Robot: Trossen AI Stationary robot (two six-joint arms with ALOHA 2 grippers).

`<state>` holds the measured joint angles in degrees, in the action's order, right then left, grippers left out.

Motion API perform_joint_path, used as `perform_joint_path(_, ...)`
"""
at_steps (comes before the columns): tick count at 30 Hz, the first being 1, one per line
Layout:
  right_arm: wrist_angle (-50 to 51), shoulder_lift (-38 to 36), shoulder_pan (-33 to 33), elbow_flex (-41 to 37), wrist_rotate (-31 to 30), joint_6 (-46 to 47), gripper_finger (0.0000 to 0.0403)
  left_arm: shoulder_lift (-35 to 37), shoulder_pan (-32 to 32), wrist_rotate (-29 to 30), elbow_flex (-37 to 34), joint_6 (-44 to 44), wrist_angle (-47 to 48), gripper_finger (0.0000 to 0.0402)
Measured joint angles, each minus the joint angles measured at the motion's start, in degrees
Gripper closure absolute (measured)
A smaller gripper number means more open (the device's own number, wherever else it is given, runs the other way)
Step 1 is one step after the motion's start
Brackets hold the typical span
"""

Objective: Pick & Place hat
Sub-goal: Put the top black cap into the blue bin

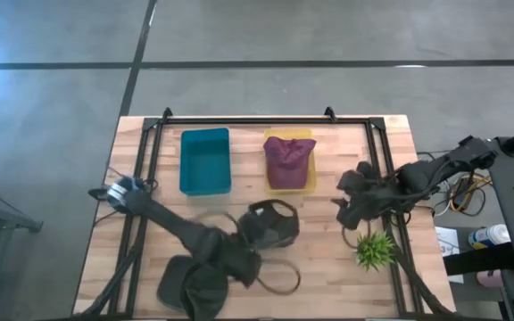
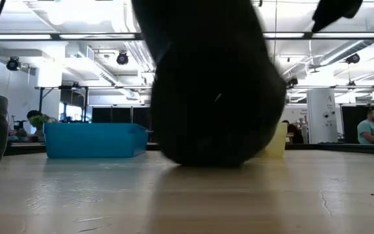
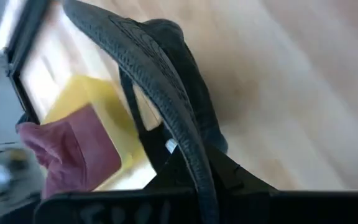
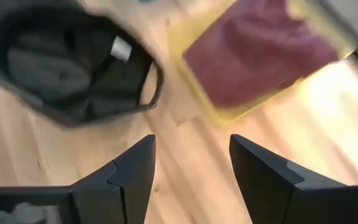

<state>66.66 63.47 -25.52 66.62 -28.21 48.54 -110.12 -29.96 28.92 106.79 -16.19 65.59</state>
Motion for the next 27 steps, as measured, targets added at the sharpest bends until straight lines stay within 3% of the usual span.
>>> perform_joint_path(7,-10.33,7.74,-0.07,-5.82,7.32,0.52,0.0200,-11.78,-5.85,0.04,12.03,-3.82,24.78,0.0397)
perform_joint_path(10,-16.42,11.18,0.02,-8.02,7.88,-0.77,0.0200,-13.46,-6.93,-8.11,14.19,2.51,23.86,0.0397)
perform_joint_path(12,-21.36,13.41,0.18,-9.39,8.43,-0.97,0.0200,-13.94,-7.91,-8.82,14.68,5.29,24.56,0.0397)
perform_joint_path(15,-29.20,17.18,0.96,-10.98,11.59,-0.93,0.0200,-14.36,-9.70,-3.56,13.94,6.39,24.41,0.0397)
perform_joint_path(19,-36.20,22.22,2.37,-12.13,15.06,0.78,0.0200,-13.78,-10.22,3.76,13.89,1.46,24.43,0.0397)
perform_joint_path(24,-30.85,24.69,3.93,-11.54,11.60,3.18,0.0200,-12.56,-7.01,19.81,14.05,-5.29,24.40,0.0397)
perform_joint_path(27,-25.88,23.18,4.24,-10.68,7.87,5.21,0.0200,-11.59,-5.51,31.31,14.20,-0.55,24.04,0.0397)
